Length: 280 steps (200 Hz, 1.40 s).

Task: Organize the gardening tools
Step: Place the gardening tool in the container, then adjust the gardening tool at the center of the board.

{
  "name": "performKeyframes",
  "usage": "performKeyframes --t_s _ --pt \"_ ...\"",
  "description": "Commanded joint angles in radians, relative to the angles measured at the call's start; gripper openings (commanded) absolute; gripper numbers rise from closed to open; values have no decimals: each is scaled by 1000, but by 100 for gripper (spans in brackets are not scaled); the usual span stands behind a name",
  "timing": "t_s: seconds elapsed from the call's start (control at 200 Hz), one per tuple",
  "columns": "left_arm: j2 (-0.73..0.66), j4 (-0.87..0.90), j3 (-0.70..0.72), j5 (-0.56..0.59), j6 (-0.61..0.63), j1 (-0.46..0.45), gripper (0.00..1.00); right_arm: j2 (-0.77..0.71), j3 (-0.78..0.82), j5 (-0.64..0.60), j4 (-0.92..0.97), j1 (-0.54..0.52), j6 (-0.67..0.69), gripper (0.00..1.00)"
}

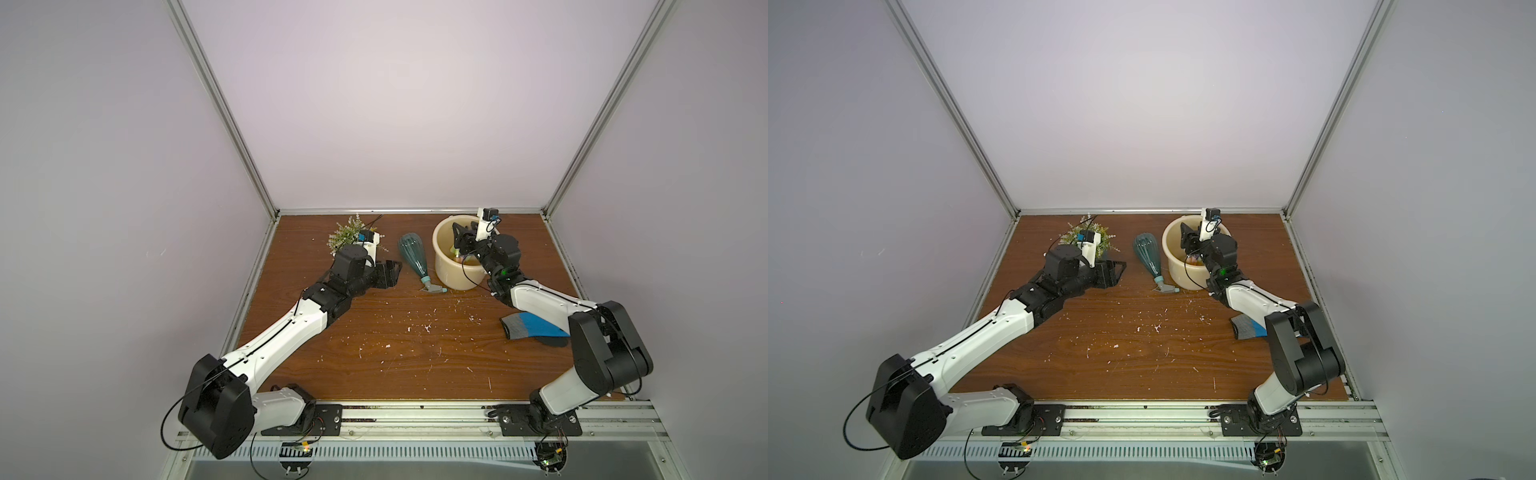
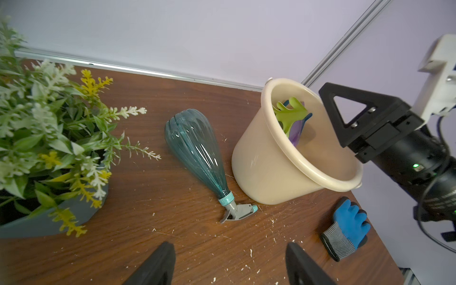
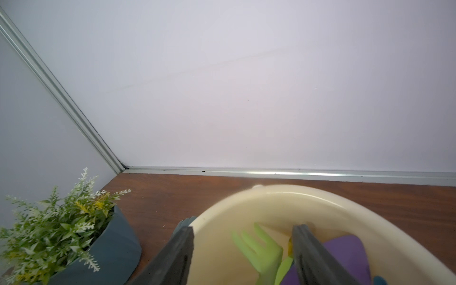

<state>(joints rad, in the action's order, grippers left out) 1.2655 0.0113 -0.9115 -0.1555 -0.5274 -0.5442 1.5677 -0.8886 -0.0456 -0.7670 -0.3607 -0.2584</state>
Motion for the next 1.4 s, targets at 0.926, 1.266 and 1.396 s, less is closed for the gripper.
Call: performKeyframes --t_s 0.926,1.266,1.396 --pt "231 -107 -20 132 -30 -140 73 -568 193 -53 376 -1 22 83" --pt "500 -76 -186 295 -95 -178 84 -659 270 18 432 -3 -25 82" --pt "598 -30 -275 326 -118 -178 87 -672 269 20 454 -3 -18 82"
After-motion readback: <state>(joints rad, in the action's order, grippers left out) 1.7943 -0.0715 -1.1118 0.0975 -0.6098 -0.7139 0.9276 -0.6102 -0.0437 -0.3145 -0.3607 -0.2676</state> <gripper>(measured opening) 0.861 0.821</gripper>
